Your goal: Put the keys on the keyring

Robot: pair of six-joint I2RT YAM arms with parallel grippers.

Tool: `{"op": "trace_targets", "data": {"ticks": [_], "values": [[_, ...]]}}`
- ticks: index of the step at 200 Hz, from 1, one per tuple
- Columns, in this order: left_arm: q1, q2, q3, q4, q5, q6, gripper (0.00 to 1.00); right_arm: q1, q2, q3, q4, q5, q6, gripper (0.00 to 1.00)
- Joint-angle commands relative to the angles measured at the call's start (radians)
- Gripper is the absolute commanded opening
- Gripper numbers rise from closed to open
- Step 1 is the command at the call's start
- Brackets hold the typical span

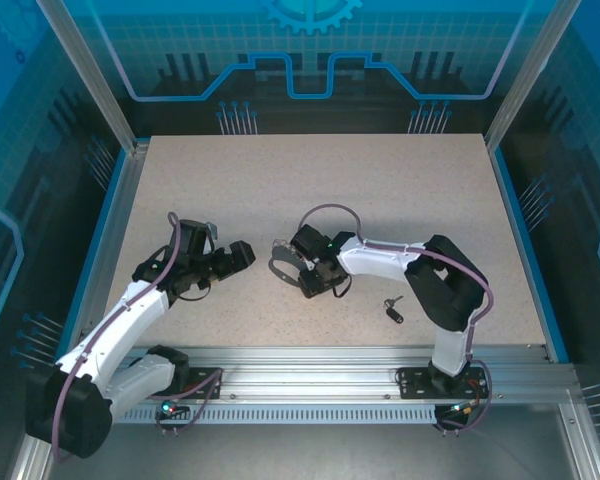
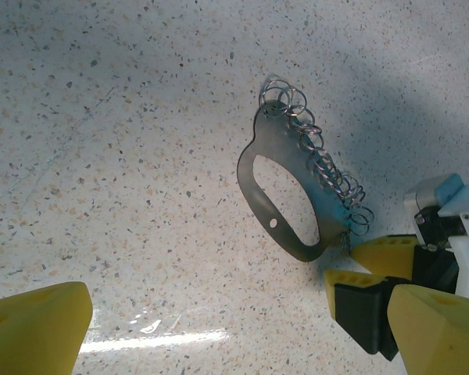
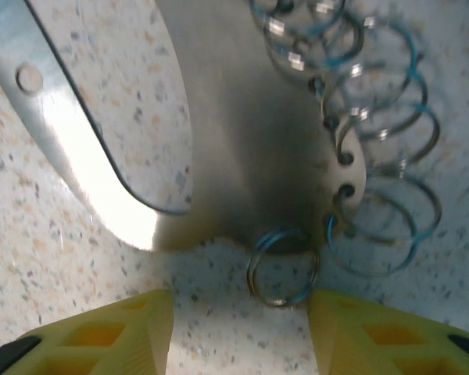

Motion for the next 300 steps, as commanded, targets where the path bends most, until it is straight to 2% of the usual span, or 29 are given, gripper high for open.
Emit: {"op": "trace_targets", "data": {"ticks": [1, 188, 300], "values": [[-0.005, -0.001, -0.015, 0.003, 0.002, -0.012, 0.99, 0.005, 0.038, 0.043, -0.006, 0.025, -0.034, 0.49], [-0.006, -0.003, -0.035, 0.023, 0.000, -0.030, 0.99, -0.024, 0.068, 0.122, -0.049, 0.093, -0.060, 0.47], [-0.005, 0.001, -0.038, 0.032, 0.003, -0.023, 0.99, -0.029, 0.101, 0.135, -0.081, 0.110, -0.048, 0.37]]}}
